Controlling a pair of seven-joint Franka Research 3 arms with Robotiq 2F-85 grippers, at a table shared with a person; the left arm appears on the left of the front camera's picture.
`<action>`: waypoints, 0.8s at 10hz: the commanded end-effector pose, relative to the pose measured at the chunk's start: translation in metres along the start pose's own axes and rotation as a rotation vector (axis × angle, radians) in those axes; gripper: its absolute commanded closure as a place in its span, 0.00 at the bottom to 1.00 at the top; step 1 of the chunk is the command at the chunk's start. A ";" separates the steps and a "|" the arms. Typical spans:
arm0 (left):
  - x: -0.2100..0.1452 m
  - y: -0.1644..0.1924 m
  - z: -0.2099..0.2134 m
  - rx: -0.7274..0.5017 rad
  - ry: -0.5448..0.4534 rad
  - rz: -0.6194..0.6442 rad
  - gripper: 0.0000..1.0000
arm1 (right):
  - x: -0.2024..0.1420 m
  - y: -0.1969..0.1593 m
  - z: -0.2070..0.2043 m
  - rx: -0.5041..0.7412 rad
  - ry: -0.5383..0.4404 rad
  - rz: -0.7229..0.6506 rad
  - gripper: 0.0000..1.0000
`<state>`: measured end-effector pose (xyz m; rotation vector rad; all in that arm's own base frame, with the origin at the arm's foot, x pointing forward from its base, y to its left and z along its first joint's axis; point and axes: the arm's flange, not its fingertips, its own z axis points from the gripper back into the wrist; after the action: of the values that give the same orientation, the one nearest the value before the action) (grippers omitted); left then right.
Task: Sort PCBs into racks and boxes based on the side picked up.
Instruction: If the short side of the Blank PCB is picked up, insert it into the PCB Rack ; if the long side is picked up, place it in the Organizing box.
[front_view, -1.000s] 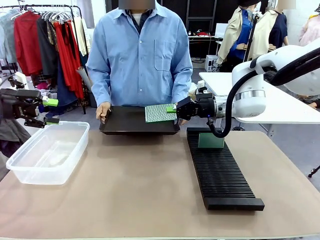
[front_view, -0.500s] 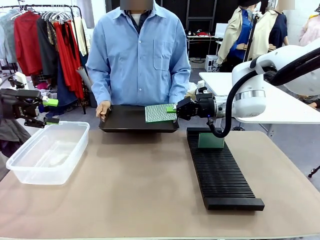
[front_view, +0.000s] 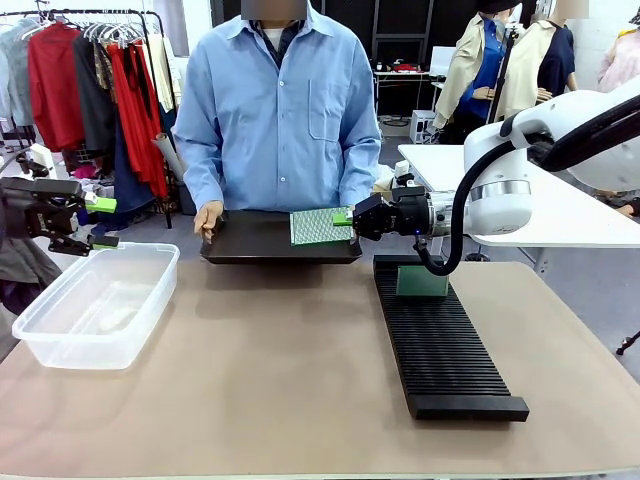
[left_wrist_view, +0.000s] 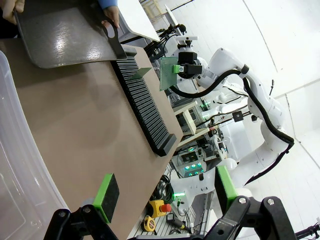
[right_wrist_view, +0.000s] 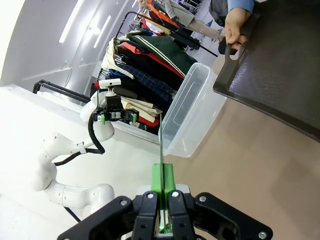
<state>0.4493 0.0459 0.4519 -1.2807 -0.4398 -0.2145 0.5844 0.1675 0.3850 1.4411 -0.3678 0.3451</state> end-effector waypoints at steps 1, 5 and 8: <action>0.000 -0.001 0.001 0.000 -0.002 0.000 0.00 | 0.001 0.001 -0.002 0.000 -0.002 0.002 1.00; 0.000 -0.001 0.001 0.000 -0.002 0.000 0.00 | 0.002 0.003 0.008 0.005 -0.017 0.004 1.00; 0.000 -0.001 0.001 0.000 -0.002 0.000 0.00 | 0.005 0.015 0.039 0.051 -0.067 0.005 1.00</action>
<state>0.4493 0.0458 0.4519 -1.2807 -0.4398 -0.2145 0.5881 0.1383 0.3964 1.4640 -0.4022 0.3296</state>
